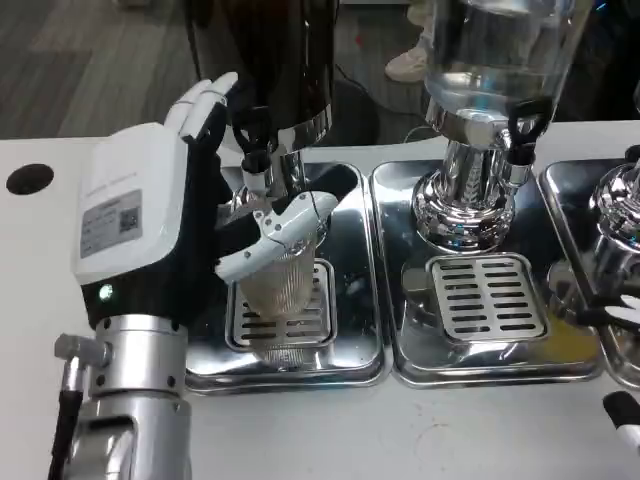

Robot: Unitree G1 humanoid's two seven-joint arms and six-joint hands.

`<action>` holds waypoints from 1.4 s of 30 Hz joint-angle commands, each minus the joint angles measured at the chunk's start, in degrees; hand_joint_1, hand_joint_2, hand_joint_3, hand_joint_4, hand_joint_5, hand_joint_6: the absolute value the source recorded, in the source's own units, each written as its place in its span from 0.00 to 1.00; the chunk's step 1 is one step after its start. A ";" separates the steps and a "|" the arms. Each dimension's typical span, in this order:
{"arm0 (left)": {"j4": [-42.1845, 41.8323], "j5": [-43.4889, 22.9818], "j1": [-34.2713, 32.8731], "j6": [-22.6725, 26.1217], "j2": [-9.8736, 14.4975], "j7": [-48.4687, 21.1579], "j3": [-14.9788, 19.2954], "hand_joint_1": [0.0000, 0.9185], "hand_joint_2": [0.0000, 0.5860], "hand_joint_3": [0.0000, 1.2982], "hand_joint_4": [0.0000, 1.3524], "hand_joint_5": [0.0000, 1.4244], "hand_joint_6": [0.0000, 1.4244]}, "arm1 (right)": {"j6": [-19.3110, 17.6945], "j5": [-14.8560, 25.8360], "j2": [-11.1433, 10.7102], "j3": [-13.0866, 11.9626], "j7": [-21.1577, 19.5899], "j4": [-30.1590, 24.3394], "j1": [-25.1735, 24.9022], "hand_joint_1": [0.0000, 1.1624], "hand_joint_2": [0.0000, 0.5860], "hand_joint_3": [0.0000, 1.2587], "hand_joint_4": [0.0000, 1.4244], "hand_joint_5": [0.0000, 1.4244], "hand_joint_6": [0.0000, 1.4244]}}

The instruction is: Grasp the cup under the faucet to collect the drink, then remove the cup.

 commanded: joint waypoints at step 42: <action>2.24 0.99 3.90 0.39 -0.59 -5.91 -4.77 0.09 0.11 0.27 0.23 0.58 0.69 | -0.60 1.68 -0.86 1.11 -0.22 -0.31 -0.46 0.37 0.64 0.21 0.11 0.04 0.00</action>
